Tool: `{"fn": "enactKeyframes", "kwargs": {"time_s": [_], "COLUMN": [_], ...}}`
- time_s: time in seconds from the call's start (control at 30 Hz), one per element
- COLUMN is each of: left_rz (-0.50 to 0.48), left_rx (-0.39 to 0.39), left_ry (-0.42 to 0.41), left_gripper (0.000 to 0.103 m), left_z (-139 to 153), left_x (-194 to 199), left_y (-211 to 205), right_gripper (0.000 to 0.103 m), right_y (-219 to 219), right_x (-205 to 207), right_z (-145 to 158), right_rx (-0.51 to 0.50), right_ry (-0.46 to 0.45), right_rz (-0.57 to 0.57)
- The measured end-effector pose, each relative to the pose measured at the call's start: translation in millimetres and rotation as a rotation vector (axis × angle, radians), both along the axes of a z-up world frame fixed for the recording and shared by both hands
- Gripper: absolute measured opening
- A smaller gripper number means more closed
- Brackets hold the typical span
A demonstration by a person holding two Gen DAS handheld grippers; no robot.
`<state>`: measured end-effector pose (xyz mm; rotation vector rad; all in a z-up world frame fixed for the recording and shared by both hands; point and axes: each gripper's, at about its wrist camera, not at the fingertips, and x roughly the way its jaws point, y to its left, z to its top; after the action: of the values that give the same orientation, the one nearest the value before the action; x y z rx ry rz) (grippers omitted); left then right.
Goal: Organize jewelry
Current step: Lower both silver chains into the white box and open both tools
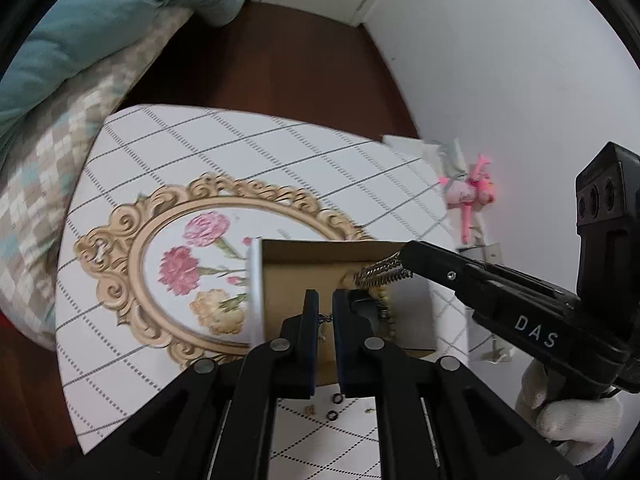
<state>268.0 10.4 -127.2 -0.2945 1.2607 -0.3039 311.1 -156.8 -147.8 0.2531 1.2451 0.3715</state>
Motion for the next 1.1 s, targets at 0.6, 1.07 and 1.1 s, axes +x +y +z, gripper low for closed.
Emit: {"fn": "enactKeyframes", "kwargs": {"time_s": [0.6,1.07,1.1], "left_rz": [0.094,0.106,0.107], "left_rx": [0.364,0.419,0.416], "left_ry": [-0.028,-0.113,-0.127], "left_gripper": [0.092,0.103,0.103], "left_z": [-40,-27,-21], "left_x": [-29,-63,-66], "left_y": [5,-13,-14], "right_gripper": [0.1,0.103,0.103], "right_y": [-24,-46,-44], "right_x": [-40,-97,-101], "right_z": [-39,-24,-20], "right_rx": [-0.358,-0.426,-0.428], "right_ry": [0.009,-0.094,-0.105], "right_rz": [-0.065,-0.165,-0.166]}}
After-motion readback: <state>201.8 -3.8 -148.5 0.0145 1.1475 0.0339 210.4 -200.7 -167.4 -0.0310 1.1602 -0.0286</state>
